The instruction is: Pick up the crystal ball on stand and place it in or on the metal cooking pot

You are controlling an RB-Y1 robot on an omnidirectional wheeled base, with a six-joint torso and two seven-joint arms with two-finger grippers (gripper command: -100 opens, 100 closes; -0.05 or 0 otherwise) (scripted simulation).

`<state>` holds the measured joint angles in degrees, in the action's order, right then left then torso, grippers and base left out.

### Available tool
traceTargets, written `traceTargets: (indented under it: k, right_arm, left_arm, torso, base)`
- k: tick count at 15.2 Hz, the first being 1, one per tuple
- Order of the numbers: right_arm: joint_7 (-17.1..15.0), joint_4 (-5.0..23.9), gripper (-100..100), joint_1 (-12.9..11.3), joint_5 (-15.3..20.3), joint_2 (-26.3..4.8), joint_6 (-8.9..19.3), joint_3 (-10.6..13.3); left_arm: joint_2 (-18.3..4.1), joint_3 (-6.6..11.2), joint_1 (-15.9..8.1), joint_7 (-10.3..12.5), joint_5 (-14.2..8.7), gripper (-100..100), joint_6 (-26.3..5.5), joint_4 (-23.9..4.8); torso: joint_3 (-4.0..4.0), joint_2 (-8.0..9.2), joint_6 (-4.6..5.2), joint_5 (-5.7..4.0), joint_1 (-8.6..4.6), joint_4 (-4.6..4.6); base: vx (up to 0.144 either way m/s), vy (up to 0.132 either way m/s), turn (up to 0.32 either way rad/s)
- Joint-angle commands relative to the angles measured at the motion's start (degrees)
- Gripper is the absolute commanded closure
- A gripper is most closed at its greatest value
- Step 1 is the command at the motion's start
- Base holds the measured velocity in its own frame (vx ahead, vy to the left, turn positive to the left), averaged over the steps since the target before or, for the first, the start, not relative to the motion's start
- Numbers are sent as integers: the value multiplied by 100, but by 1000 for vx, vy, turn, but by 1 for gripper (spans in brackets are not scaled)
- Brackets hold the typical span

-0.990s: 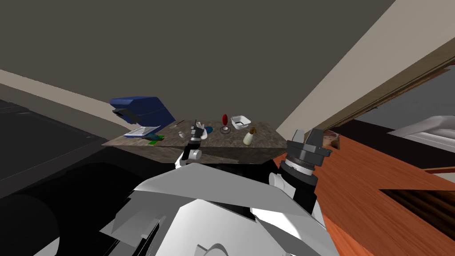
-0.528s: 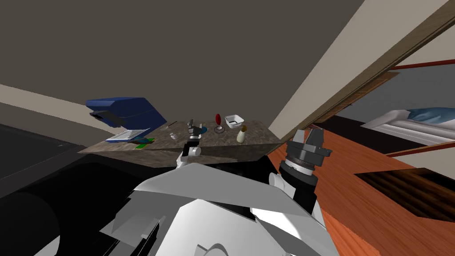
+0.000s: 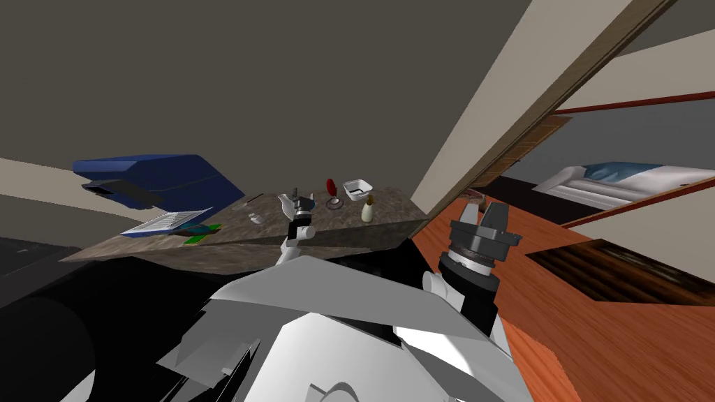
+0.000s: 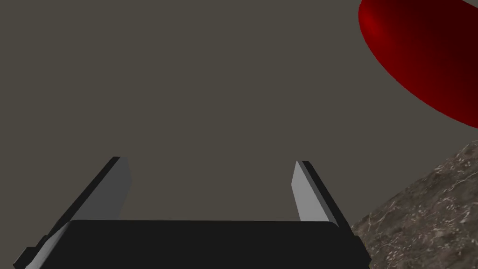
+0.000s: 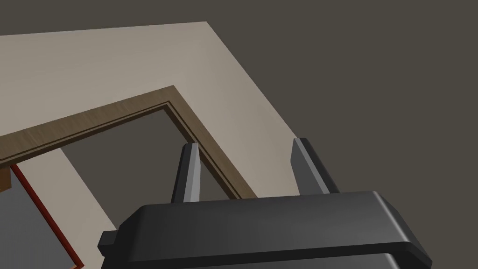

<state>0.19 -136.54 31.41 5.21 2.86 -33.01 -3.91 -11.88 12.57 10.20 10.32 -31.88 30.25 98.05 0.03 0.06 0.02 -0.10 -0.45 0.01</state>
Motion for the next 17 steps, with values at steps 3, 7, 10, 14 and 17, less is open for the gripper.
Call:
traceTargets:
  k: [3, 7, 10, 14, 17]
  right_arm:
    - [0, 0, 0, 0, 0, 0, 0, 0]
    - [0, 0, 0, 0, 0, 0, 0, 0]
    - [0, 0, 0, 0, 0, 0, 0, 0]
    - [0, 0, 0, 0, 0, 0, 0, 0]
    - [0, 0, 0, 0, 0, 0, 0, 0]
  left_arm:
    - [11, 254, -291, 163, -497, -100, 75, -488]
    - [32, 478, -562, 281, -929, -100, 106, -887]
    - [44, 589, -694, 338, -1153, -100, 122, -1082]
    - [70, 806, -950, 450, -1554, -100, 153, -1459]
    - [97, 1014, -1189, 554, -1932, -100, 183, -1813]
  torso:
    - [-1, -1, -1, 0, -1, 0]
    - [-3, -5, -1, 1, 5, -1]
    - [-2, -4, 0, 2, 8, -1]
    - [-3, -5, 1, 2, 8, -1]
    - [-2, -4, 3, 2, 8, -1]
  base:
    - [16, -110, -141]
    - [26, -95, -147]
    - [23, -82, -116]
    - [31, -82, -132]
    - [26, -79, -161]
